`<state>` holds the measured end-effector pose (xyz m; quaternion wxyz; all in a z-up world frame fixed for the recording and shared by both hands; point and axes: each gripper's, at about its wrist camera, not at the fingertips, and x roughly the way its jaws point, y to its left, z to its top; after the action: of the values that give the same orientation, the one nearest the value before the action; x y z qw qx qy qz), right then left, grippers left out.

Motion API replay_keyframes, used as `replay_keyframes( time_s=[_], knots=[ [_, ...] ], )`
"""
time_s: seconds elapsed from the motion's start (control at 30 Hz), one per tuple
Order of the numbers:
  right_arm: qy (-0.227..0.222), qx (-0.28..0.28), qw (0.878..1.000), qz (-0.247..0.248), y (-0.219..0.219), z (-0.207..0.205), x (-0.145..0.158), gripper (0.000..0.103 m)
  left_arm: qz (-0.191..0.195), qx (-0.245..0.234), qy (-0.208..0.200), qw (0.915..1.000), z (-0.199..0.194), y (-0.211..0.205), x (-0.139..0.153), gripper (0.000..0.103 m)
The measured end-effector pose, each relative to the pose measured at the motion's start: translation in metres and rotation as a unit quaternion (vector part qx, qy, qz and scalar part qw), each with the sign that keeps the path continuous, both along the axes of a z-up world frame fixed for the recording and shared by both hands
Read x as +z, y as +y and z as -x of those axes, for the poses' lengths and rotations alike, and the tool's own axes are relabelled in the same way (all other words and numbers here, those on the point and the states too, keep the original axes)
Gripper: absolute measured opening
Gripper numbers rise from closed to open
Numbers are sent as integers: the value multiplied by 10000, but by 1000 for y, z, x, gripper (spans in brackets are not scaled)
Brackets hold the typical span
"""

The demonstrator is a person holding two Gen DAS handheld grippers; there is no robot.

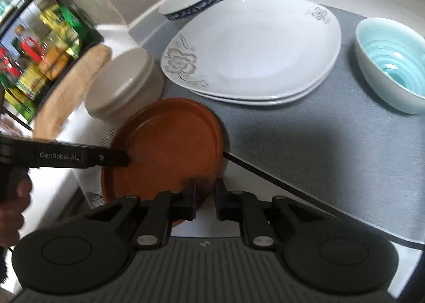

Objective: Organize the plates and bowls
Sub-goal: 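Grasp the rim of the brown terracotta plate with both grippers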

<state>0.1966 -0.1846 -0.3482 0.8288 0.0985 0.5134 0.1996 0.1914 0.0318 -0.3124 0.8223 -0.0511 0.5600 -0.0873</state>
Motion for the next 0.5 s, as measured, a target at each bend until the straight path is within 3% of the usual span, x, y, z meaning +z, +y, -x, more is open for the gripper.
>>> replay_keyframes(
  time_s=[0.13, 0.23, 0.33, 0.43, 0.47, 0.5],
  knots=[
    [115, -269, 9994, 202, -15, 9, 5, 14, 285, -204, 235, 9991, 4, -7, -4, 17],
    [421, -518, 9978, 16, -27, 15, 3, 16, 275, -379, 223, 9987, 2, -8, -4, 18],
    [384, -609, 9973, 166, -27, 24, 4, 16, 217, -460, 235, 9984, -9, -11, -5, 23],
    [331, -773, 9959, 334, -21, 29, 7, 18, -122, -796, 101, 9967, -19, -22, -2, 47],
    [319, -855, 9951, 375, -19, 31, 9, 25, -208, -933, 50, 9954, -22, -26, -2, 57],
    [313, -956, 9941, 415, -18, 32, 10, 31, -275, -1041, 21, 9942, -23, -26, -3, 59]
  ],
)
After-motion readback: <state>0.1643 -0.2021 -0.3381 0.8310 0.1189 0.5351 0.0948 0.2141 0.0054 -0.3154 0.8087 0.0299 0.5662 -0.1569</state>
